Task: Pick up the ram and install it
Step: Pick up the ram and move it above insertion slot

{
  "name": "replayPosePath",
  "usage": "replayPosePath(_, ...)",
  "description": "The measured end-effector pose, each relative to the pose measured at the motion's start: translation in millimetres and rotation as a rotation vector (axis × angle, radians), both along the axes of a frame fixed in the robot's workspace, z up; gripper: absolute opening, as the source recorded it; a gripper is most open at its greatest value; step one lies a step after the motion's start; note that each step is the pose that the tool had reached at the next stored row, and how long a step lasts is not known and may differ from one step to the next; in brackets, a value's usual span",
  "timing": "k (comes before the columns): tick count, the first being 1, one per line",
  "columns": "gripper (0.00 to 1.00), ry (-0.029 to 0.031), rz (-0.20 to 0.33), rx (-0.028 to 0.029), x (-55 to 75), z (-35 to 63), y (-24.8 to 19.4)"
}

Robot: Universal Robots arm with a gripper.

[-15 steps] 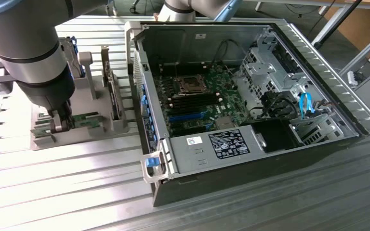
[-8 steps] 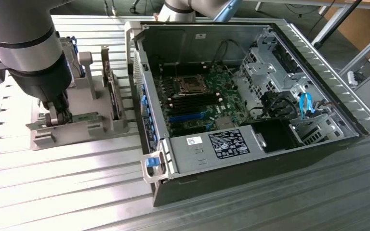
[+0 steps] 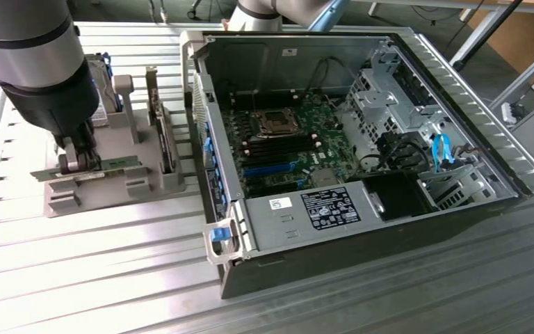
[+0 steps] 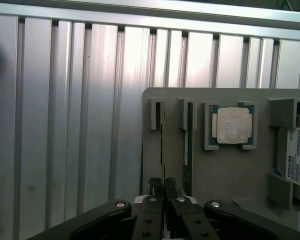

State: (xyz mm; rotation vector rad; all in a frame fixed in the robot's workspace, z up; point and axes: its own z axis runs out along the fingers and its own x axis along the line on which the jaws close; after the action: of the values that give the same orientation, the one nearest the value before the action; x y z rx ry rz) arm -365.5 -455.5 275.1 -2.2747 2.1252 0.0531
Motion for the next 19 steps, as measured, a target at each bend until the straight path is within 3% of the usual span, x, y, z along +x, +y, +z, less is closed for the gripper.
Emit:
replayPosePath(9,0.12,0.0001,0.000,-0.0001,0.0,14.9,0.0)
replayPosePath(19,0.12,0.0000,0.000,0.0000,0.0,40.3,0.0)
